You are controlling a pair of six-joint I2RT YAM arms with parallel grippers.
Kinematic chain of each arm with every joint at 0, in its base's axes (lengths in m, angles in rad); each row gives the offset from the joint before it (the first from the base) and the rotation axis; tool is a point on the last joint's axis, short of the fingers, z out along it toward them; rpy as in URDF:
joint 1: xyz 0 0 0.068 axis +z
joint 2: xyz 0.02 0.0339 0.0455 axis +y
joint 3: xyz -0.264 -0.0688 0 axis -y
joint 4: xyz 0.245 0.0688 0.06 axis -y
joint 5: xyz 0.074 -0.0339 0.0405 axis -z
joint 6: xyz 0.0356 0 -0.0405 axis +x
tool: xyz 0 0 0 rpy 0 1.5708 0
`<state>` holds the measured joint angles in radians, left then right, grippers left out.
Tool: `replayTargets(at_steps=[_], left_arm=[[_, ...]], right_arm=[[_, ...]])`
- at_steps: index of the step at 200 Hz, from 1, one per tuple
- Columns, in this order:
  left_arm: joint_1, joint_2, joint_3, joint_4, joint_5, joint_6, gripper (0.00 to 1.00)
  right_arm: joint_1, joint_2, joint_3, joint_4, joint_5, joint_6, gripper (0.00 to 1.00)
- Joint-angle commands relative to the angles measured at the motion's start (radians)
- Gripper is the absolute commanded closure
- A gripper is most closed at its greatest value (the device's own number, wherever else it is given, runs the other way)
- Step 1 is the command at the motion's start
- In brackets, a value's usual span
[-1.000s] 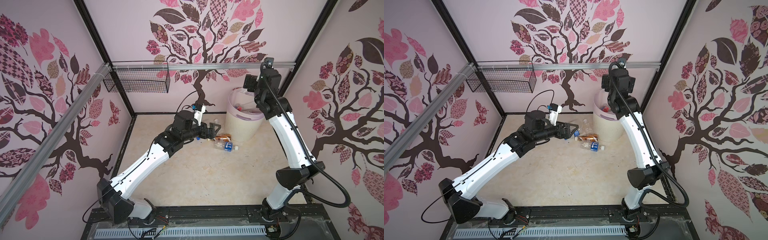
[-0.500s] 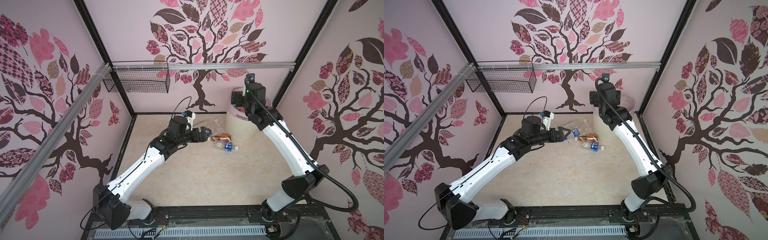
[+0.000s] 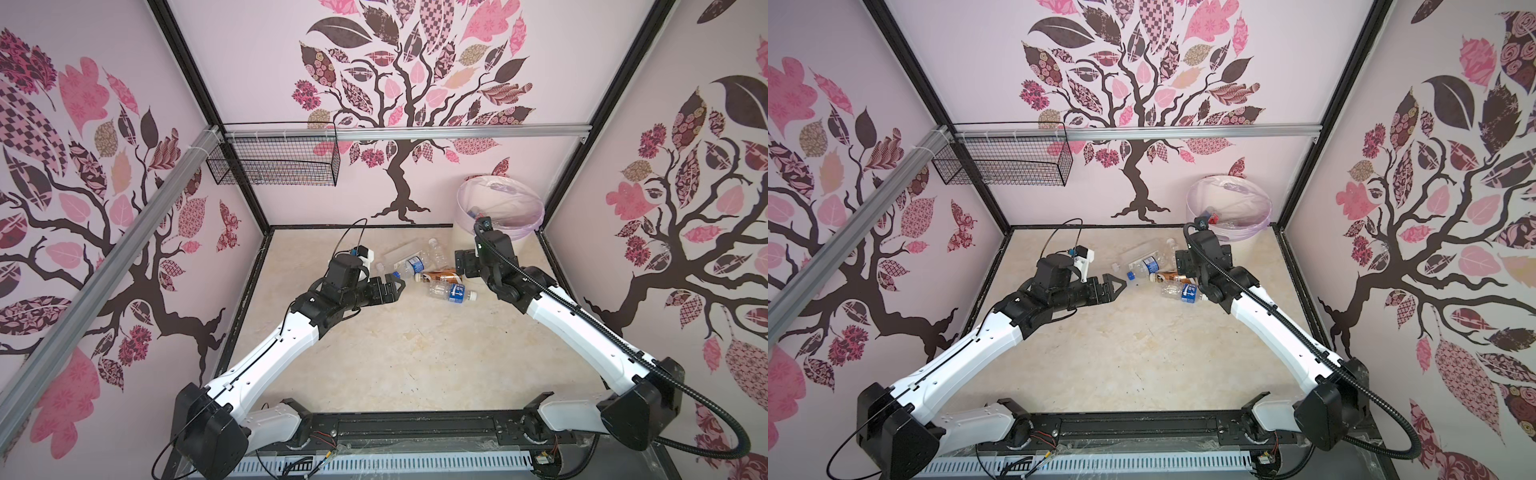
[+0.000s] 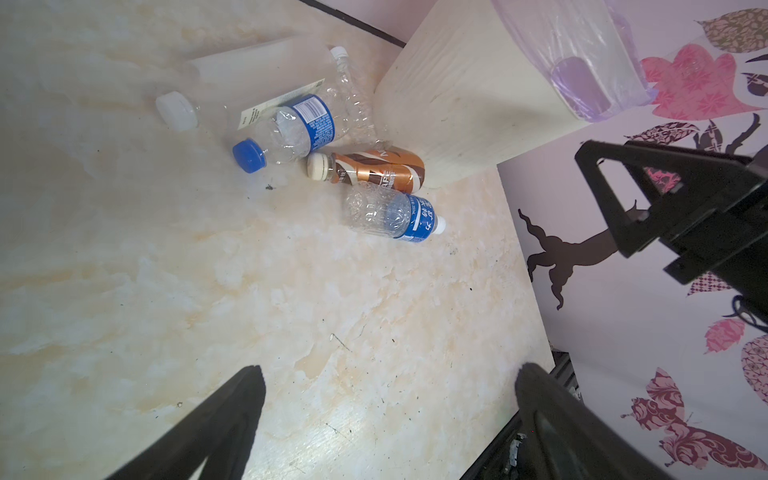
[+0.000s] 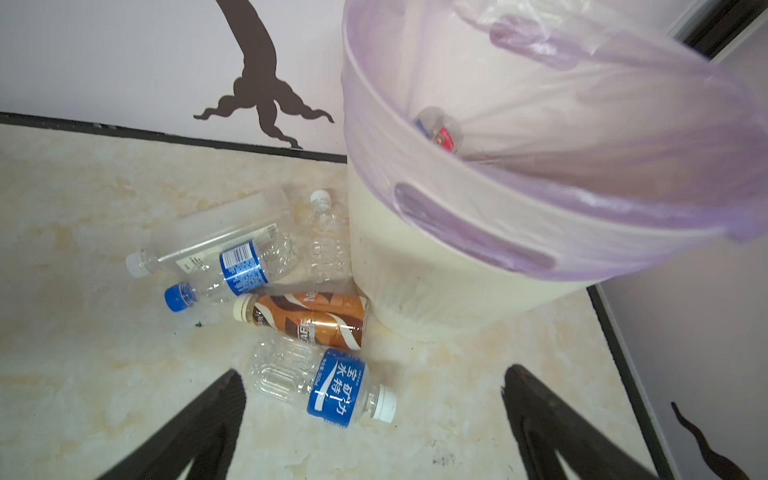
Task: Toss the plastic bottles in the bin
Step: 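Lower the right gripper toward the Pocari Sweat bottle while the left waits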
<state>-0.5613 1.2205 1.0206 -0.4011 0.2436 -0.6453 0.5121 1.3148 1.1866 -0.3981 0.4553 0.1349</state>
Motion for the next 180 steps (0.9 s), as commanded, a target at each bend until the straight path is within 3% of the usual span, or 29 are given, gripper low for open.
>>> replayTargets(at_steps=[1, 34, 96, 180], left_arm=[[0.004, -0.018, -0.058, 0.011, -0.003, -0.019, 0.02], [0.009, -0.019, -0.099, 0.033, 0.023, -0.040, 0.02], [0.024, -0.009, -0.140, 0.058, 0.058, -0.054, 0.02], [0.041, 0.018, -0.159, 0.077, 0.092, -0.069, 0.02]], right_arm=[[0.004, -0.035, -0.080, 0.040, -0.044, 0.059, 0.00], [0.003, 0.017, -0.173, 0.106, -0.126, 0.087, 0.01], [-0.072, 0.179, -0.188, 0.188, -0.307, 0.122, 0.00], [-0.074, 0.310, -0.209, 0.234, -0.322, 0.113, 0.01]])
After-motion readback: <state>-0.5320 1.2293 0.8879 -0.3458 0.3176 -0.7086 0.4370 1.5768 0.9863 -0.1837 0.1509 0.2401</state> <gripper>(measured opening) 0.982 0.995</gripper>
